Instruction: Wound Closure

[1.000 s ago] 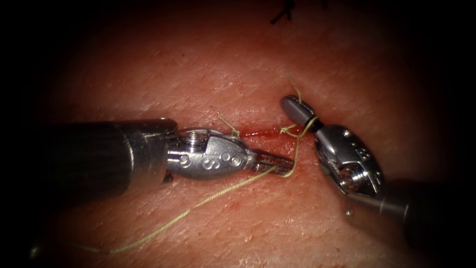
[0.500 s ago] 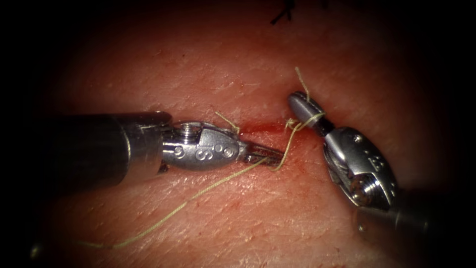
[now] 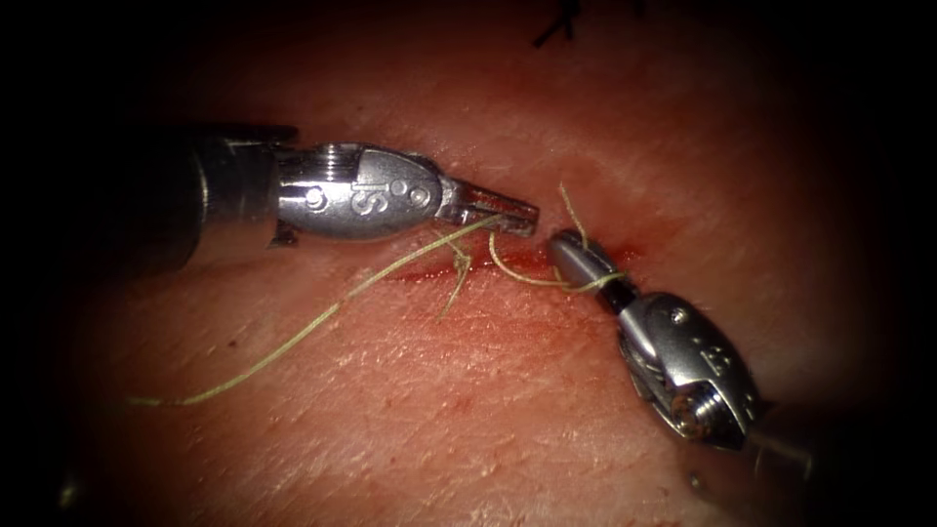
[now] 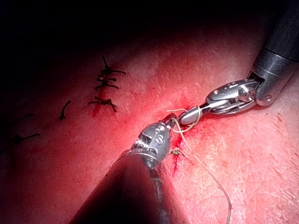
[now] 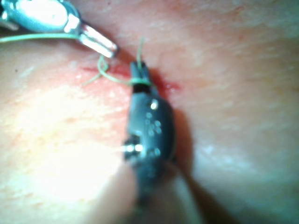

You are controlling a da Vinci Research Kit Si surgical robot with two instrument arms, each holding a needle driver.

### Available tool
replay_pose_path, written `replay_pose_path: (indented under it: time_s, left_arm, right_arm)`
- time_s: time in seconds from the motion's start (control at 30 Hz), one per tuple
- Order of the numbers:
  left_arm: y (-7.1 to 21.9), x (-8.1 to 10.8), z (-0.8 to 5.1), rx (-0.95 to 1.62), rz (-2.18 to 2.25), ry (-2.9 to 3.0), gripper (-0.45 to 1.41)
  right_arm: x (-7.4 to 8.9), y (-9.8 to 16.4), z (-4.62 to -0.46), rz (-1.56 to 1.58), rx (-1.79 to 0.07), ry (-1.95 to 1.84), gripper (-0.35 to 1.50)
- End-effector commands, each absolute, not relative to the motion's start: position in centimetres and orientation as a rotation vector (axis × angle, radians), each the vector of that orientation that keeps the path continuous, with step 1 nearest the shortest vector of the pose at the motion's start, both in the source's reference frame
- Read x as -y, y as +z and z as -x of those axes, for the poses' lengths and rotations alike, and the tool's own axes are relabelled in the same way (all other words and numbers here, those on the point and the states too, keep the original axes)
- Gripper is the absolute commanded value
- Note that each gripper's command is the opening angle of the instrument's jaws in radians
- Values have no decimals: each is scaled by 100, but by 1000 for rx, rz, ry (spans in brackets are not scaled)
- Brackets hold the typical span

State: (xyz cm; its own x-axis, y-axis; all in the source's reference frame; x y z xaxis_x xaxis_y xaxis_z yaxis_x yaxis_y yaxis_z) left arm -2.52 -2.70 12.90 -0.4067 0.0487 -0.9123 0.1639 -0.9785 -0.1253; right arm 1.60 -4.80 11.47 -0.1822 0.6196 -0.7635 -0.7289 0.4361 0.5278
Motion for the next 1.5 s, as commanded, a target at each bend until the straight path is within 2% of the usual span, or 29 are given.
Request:
replay_pose_path:
  time_s: [0.03, 0.43, 0.83, 1.13, 1.5]
  left_arm:
    - [1296, 262, 255, -303, -1674, -2570, -45]
    - [1337, 200, 250, -283, -1666, -2600, -45]
    - [1378, 120, 273, -272, -1661, -2641, -45]
    - [1403, 101, 274, -256, -1654, -2638, -45]
    - [1408, 105, 270, -265, -1644, -2643, -45]
  right_arm:
    - [484, 1152, -166, 103, -1277, 1194, -35]
    - [496, 1145, -181, 57, -1276, 1126, -35]
    - [508, 1146, -180, -3, -1259, 1066, -35]
    - [509, 1145, -177, -18, -1244, 683, -35]
    - [507, 1147, -189, 29, -1268, 475, -35]
